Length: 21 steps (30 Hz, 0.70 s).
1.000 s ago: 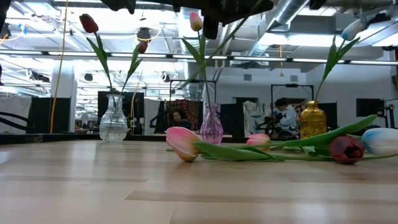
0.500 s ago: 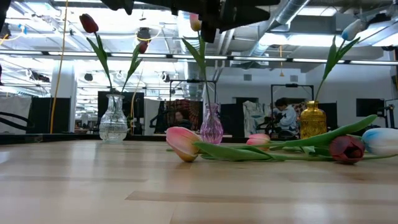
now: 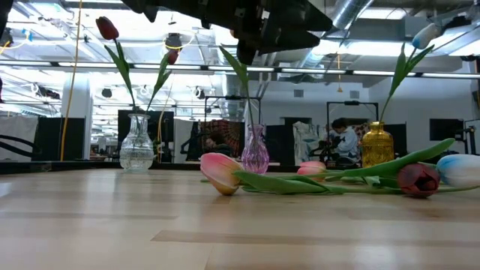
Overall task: Sort flowers into vase by color
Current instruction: Put the top white flower into the yellow vase
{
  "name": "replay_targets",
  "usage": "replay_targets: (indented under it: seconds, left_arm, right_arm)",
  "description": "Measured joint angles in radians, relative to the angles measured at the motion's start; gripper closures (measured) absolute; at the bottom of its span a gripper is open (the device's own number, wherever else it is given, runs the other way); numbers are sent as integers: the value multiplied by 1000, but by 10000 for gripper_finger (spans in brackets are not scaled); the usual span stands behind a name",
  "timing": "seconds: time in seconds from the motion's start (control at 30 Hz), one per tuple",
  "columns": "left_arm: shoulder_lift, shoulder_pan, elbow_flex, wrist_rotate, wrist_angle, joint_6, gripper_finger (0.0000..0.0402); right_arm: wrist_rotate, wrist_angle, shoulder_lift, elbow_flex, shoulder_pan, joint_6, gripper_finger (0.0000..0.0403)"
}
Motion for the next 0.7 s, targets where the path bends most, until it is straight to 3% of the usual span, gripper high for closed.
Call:
replay_targets:
  seconds: [0.23,0.7]
  left_arm:
    - [0,0,0,0,-8,-12,235]
    - [0,0,0,0,-8,-15,235]
  right_arm:
    - [224,-20,0,36,-6,-73,370]
    - [232,-23,10,36,-253,-10,371]
